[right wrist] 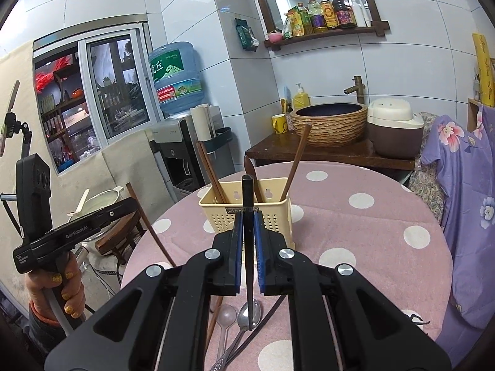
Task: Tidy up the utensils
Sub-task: 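Lift both chopsticks upright and lower them into the cream basket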
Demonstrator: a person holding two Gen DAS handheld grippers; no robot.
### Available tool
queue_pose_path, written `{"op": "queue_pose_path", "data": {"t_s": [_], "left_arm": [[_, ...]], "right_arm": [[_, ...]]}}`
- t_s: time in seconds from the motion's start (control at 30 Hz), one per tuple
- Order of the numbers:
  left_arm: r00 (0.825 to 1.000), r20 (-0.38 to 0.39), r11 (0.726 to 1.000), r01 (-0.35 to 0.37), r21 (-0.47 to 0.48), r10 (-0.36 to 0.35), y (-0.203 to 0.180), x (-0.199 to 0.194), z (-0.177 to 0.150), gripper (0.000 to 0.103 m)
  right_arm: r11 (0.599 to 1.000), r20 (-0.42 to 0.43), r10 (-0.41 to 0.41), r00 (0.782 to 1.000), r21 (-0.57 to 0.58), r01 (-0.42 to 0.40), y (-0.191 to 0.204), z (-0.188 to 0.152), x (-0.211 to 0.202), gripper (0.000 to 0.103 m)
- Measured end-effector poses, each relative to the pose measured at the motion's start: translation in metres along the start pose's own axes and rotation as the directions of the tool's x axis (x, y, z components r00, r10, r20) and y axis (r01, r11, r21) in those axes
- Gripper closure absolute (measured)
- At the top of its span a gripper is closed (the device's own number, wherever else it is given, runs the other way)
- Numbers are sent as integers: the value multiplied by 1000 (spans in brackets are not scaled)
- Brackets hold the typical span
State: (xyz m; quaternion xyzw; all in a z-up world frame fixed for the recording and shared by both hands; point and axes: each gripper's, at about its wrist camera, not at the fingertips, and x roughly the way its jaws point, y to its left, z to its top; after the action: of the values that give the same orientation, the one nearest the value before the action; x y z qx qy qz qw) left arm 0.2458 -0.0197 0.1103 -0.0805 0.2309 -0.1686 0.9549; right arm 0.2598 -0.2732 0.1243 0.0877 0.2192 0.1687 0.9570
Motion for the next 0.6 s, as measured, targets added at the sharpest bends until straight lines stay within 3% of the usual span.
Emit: {"op": "queue_pose_path", "data": {"t_s": [0.33, 0.6], "left_arm": [[999, 35, 1000, 7, 24, -8, -7, -1, 31, 96], [993, 101, 997, 64, 36, -67, -21, -18, 95, 96]], "right_arm": [[1000, -1, 8, 1000, -26, -8, 6, 34, 7, 95], [999, 52, 36, 998, -34, -34, 19, 94, 8, 95]]}}
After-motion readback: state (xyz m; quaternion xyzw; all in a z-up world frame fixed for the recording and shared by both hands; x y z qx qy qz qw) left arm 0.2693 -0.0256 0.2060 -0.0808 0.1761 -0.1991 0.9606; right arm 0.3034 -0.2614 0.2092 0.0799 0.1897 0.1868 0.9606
